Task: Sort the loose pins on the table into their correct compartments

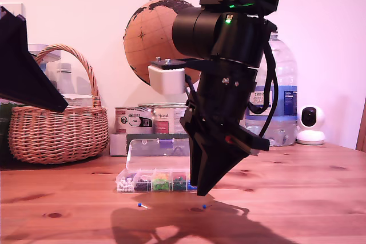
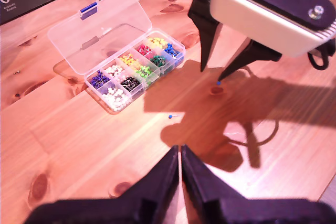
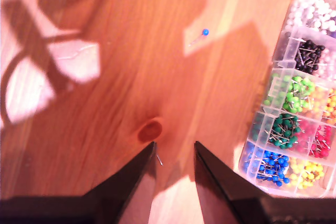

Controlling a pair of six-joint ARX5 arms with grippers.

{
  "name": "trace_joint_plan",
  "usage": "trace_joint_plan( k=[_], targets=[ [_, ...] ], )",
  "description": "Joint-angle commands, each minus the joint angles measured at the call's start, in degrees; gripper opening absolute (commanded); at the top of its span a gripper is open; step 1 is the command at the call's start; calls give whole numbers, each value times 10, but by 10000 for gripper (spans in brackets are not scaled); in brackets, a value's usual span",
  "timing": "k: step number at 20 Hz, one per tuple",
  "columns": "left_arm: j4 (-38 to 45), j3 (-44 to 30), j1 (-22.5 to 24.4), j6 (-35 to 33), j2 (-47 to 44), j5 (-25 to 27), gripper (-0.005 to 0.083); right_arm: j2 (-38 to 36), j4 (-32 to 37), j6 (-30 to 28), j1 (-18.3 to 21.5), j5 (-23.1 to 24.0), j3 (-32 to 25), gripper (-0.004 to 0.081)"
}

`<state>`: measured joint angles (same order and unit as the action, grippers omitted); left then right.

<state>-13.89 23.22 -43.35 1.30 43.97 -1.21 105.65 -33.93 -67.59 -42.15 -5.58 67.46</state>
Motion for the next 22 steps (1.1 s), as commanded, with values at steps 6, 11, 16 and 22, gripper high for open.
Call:
trace_joint_plan(
  k=[6,11,16,22],
  targets=[
    [2,-4,1,-2,-2,-1,-22,33,-13,1,-5,2,-5,197],
    [2,-4,1,-2,-2,-1,-22,35,-12,1,-5,2,-5,194],
    [2,-4,1,-2,-2,-1,-22,35,-13,0,-5,-3,-5,130],
    [2,-4,1,-2,-2,-1,-22,36,-15,0,-5,-5,-5,48]
  ],
)
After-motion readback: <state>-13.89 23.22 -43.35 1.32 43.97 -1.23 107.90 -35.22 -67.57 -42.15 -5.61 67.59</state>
